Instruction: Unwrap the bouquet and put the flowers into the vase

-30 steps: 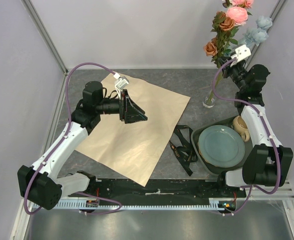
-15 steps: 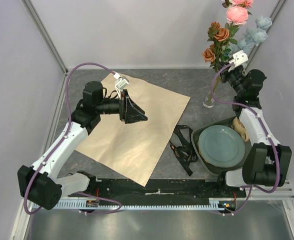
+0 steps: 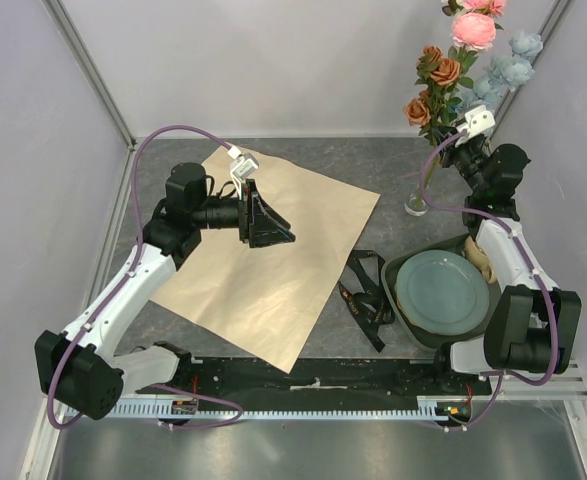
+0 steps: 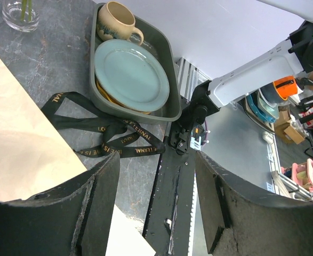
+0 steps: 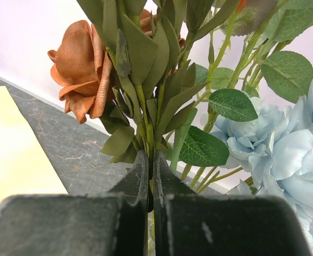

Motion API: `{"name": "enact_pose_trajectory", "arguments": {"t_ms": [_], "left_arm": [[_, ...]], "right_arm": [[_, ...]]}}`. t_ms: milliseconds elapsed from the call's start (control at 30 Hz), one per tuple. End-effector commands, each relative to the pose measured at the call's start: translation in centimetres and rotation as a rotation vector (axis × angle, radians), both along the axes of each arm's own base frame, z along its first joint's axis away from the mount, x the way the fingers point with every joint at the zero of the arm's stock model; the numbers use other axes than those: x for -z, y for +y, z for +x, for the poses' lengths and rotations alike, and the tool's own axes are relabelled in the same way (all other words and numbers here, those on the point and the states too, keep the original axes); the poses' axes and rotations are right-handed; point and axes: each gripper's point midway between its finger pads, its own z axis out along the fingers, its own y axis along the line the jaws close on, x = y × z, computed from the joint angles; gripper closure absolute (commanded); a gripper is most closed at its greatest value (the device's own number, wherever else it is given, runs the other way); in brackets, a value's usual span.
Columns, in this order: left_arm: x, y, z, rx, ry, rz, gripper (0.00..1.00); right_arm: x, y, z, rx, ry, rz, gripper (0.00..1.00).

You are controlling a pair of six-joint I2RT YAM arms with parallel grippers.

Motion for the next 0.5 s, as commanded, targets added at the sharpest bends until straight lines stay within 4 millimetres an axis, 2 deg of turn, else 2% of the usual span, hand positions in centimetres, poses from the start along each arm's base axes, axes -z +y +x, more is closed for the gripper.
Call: {"name": "enact_pose_trajectory", "arguments": {"t_ms": [0,200,333,467], "left_arm": [[-0.6,-0.2,-0.5,0.024,-0.004,-0.021,0.35],[-0.6,-0.2,-0.5,0.025,-0.004,-0.021,0.35],[-0.6,-0.2,-0.5,0.025,-0.004,-0.022,0.35],[-0.8,-0.2,-0.6,0.027,-0.007,-0.024,0.35]], "right_arm": [[2.7,0.1,-0.5,-0.008,0.080,0.033,1.00],[3.2,0.2,-0.5,-0.011,0.097,0.055,1.00],[1.5,-0.2,0.2,0.010,0.096,0.093,1.00],[1.0,-0.4,0.5,0.037,0.117,0.159,1.00]]}}
